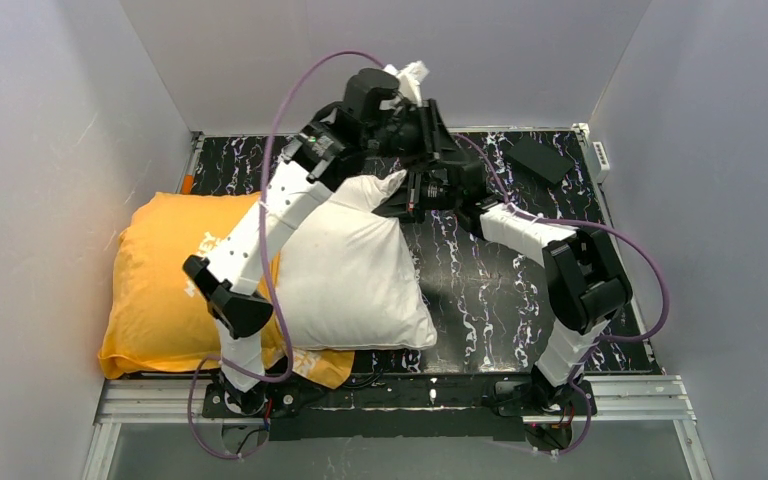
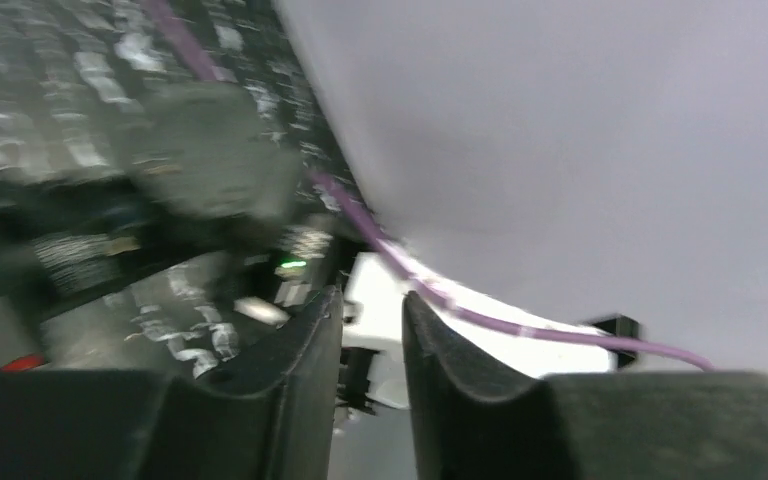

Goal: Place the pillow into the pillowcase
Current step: Stuff the pillow into the pillowcase.

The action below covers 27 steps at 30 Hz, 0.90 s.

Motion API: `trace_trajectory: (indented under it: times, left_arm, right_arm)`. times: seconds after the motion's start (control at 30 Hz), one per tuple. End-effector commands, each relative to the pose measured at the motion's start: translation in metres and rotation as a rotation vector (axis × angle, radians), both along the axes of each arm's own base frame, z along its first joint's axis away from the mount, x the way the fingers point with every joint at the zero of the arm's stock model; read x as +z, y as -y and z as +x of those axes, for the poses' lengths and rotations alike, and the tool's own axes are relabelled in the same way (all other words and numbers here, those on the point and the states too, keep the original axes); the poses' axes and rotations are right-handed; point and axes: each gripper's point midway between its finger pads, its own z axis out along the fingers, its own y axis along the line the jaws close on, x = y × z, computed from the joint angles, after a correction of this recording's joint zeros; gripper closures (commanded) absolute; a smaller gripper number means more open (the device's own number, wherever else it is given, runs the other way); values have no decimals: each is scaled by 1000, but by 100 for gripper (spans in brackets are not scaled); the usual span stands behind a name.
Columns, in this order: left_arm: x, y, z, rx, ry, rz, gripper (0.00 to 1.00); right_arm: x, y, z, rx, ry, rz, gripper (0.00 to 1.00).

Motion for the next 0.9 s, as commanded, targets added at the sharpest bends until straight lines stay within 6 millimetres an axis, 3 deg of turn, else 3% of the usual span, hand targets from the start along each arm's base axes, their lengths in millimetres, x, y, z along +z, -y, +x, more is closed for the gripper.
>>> trace_trajectory:
  times: [0.0, 0.13, 0.23, 0.3, 0.4, 0.63, 0.77, 0.87]
  left_arm:
    - [-7, -116, 16, 256, 126, 268, 61]
    - [-49, -213, 33, 426, 178, 670, 26]
    - [-70, -274, 35, 479, 201, 982, 8]
    - [-79, -301, 33, 488, 185, 1129, 3]
    - [-96, -325, 26, 464, 115, 1275, 2]
    - [-141, -358, 10, 396, -53, 1503, 2]
    - [-162, -372, 11, 392, -94, 1539, 8]
    - [-168, -386, 17, 421, -127, 1565, 23]
  right_arm:
    - [31, 7, -12, 23, 93, 35, 99]
    - [28, 10, -16, 26, 86, 24, 99]
    - [25, 10, -18, 37, 83, 9, 99]
    - [22, 11, -19, 43, 81, -7, 99]
    - [18, 12, -20, 47, 68, -20, 99]
    - [9, 14, -23, 50, 42, -45, 99]
    - [9, 14, -23, 55, 42, -44, 99]
    - [9, 14, -24, 60, 39, -43, 99]
